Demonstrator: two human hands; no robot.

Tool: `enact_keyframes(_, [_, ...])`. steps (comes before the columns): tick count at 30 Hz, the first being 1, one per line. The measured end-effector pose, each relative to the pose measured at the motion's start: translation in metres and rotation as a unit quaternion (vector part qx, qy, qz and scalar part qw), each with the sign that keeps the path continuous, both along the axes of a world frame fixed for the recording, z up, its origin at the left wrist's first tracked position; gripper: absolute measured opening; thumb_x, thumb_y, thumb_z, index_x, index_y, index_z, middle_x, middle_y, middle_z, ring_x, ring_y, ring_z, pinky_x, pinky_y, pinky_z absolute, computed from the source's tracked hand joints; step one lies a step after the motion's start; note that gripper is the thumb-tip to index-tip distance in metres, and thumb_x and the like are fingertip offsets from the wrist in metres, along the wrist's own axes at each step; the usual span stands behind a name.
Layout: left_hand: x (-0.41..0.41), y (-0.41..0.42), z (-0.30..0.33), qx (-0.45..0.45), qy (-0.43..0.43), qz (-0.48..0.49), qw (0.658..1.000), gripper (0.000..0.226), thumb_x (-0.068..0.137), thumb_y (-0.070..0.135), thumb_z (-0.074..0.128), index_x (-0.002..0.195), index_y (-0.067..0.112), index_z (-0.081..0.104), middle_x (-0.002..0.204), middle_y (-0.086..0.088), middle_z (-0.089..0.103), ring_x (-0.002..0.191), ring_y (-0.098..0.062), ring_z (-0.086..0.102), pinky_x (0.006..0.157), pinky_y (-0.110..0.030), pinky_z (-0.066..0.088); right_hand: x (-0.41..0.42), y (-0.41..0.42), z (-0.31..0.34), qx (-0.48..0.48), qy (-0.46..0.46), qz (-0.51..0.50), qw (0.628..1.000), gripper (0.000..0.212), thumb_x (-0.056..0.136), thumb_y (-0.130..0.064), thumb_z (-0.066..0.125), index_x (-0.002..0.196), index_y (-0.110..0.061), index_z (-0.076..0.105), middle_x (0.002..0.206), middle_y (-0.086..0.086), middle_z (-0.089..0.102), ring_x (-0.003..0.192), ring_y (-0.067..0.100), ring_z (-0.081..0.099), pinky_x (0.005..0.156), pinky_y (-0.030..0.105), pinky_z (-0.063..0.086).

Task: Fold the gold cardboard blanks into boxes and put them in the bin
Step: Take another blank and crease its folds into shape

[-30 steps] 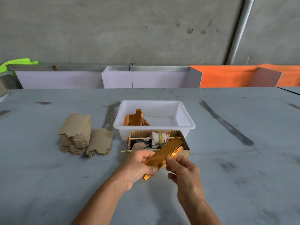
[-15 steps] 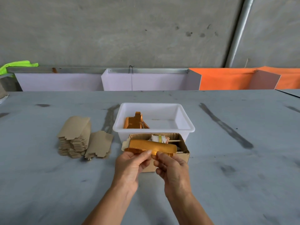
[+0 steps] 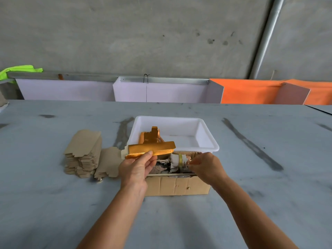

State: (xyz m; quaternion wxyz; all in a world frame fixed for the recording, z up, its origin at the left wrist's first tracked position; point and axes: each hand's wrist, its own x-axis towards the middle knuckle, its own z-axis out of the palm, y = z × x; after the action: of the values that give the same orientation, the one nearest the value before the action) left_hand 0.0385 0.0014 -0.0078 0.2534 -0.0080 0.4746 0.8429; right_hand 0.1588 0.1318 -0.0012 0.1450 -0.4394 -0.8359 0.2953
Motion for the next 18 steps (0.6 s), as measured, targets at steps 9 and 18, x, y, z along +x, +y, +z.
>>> enact_keyframes(9, [0.000,0.006,-0.009,-0.010,0.005,-0.005,1.000,0.011,0.079,-0.005,0.069,0.082,0.004,0.065,0.074,-0.011,0.070,0.059,-0.017,0.069,0.054,-0.023,0.057,-0.026,0.004,-0.011,0.016,-0.104,0.019,0.994,0.021,0.081,-0.031,0.064,0.078,-0.011,0.057,0.078,0.002,0.054,0.082,0.021,0.055,0.058,0.025,0.039])
enact_keyframes(18, [0.000,0.006,-0.009,-0.021,0.006,-0.005,1.000,0.013,0.077,-0.005,0.070,0.086,0.003,0.066,0.081,-0.015,0.070,0.061,-0.019,0.069,0.057,-0.024,0.058,-0.034,-0.001,-0.017,0.011,-0.093,-0.046,0.995,0.015,0.077,-0.014,0.067,0.089,-0.011,0.060,0.085,0.002,0.061,0.090,0.022,0.063,0.068,0.029,0.049])
